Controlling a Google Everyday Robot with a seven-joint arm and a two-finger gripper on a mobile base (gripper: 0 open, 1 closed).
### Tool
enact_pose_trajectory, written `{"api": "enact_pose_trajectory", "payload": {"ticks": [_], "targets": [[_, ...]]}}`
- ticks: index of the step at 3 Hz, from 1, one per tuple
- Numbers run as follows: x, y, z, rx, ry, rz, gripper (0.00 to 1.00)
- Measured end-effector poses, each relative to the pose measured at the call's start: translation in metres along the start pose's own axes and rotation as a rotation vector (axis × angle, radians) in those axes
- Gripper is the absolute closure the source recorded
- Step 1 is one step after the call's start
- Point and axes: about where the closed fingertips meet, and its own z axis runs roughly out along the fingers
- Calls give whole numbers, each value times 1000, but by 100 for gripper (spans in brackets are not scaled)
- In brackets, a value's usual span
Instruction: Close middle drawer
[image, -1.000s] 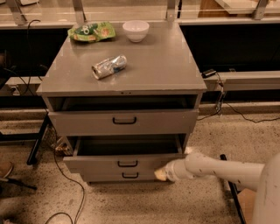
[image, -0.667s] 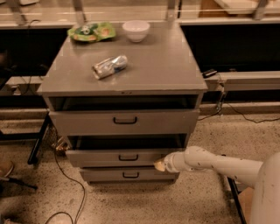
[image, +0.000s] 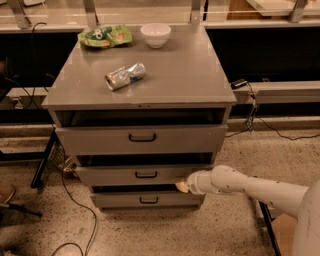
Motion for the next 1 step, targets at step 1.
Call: {"api": "enact_pose_trajectory", "payload": {"ticks": [1], "targets": [[3, 14, -46, 13, -31, 19, 100]]}}
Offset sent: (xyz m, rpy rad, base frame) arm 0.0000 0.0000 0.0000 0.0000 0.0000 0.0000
